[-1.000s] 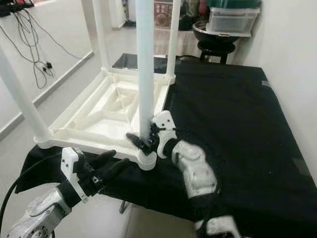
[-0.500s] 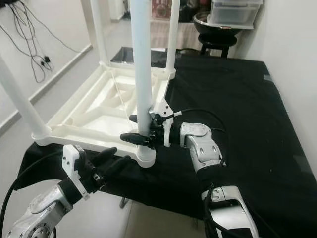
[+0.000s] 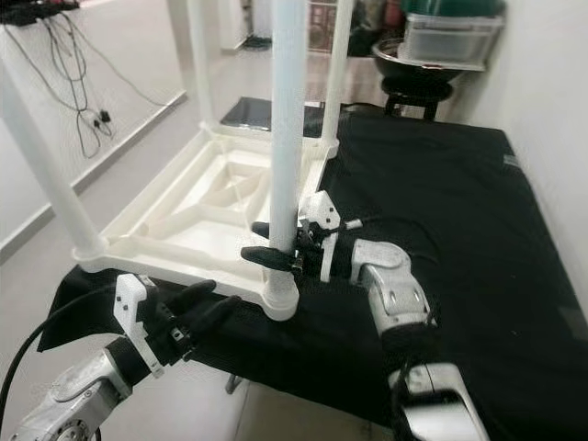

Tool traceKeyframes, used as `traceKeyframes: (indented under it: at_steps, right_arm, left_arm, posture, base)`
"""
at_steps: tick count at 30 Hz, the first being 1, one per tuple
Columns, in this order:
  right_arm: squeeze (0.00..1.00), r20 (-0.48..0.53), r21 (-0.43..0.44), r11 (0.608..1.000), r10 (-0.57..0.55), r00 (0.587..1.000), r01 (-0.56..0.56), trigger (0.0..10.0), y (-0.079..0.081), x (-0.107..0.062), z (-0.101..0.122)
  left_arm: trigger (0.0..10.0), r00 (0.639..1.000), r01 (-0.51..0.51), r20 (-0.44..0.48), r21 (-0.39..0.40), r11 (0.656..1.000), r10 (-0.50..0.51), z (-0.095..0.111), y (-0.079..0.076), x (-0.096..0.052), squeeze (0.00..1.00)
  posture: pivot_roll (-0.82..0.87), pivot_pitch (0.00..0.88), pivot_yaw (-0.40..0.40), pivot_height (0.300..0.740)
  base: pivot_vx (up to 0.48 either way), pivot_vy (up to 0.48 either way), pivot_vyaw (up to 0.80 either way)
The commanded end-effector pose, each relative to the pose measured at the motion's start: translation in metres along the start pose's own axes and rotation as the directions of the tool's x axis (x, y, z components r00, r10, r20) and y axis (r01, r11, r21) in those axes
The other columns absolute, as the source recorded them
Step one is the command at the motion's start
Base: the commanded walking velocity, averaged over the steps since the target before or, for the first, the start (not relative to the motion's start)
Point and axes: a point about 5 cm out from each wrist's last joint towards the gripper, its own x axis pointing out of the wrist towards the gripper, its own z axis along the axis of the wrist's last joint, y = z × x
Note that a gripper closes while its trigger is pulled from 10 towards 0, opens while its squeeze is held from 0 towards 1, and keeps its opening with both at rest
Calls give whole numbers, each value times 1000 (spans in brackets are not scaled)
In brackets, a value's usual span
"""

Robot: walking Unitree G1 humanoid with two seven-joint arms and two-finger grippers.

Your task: Building children table

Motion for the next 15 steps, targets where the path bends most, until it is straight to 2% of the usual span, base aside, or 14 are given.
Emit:
traceKeyframes:
  at_steps: [1, 2, 3, 4, 5, 7, 8, 10, 15]
  right_arm:
    - [0, -147, 116, 965, -218, 965, 236, 0, 12, 7, -31]
    - [0, -221, 159, 895, -379, 899, 417, 0, 29, 11, -40]
    - [0, -259, 152, 856, -448, 856, 494, 0, 44, 13, -44]
    - [0, -286, 81, 846, -487, 825, 527, 0, 50, 13, -44]
    - [0, -286, 81, 846, -487, 825, 527, 0, 50, 13, -44]
    - [0, -279, 17, 850, -501, 819, 526, 0, 45, 13, -40]
    - [0, -279, 17, 850, -501, 819, 526, 0, 45, 13, -40]
    - [0, -300, 45, 826, -525, 796, 562, 0, 37, 12, -43]
    - [0, -307, 53, 818, -533, 789, 573, 0, 34, 15, -42]
  left_arm:
    - [10000, 1000, 8, -18, 5, 1000, -8, 1, -1, -3, 0]
    - [10000, 1000, 9, -21, 7, 1000, -9, 2, 0, -5, 0]
    - [10000, 1000, 9, -22, 9, 1000, -9, 3, 0, -6, 0]
    - [10000, 1000, 9, -23, 9, 1000, -9, 3, 0, -6, 0]
    - [10000, 1000, 9, -23, 9, 1000, -9, 3, 0, -6, 0]
    - [10000, 1000, 8, -23, 7, 1000, -7, 3, 1, -7, 0]
    - [10000, 1000, 8, -23, 7, 1000, -7, 3, 1, -7, 0]
    - [10000, 1000, 12, -26, 4, 1000, -12, 2, 1, -6, 0]
    - [10000, 999, 16, -29, 3, 1000, -16, 2, 1, -6, 0]
  posture:
    - [4, 63, -6, 740]
    - [2, 73, -8, 740]
    - [2, 79, -3, 740]
    - [-4, 79, 5, 740]
    - [-4, 79, 5, 740]
    - [-11, 74, 12, 740]
    - [-11, 74, 12, 740]
    - [-3, 71, 4, 740]
    - [-5, 68, 4, 740]
  base:
    - [0, 0, 0]
    - [0, 0, 0]
    - [0, 0, 0]
    - [0, 0, 0]
    - [0, 0, 0]
    - [0, 0, 0]
    - [0, 0, 0]
    - [0, 0, 0]
    - [0, 0, 0]
